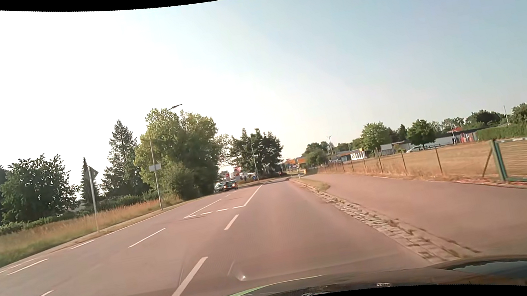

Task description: Follow the waypoints while adhering to traffic rules and regulations

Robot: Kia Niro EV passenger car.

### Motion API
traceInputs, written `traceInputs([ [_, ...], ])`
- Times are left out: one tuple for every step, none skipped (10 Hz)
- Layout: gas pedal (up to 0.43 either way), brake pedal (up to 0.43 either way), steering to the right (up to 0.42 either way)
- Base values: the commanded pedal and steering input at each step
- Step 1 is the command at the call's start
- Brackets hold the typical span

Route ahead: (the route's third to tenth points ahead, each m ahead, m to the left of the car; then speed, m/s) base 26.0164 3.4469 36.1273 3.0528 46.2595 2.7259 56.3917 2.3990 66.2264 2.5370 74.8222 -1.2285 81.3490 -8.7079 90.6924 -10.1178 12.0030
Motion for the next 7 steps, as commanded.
traceInputs([
  [0.0, 0.0, 0.003],
  [0.0, 0.0, 0.003],
  [0.0, 0.0, 0.003],
  [0.0, 0.0, 0.003],
  [0.0, 0.0, 0.003],
  [0.0, 0.0, 0.003],
  [0.0, 0.0, 0.003],
])
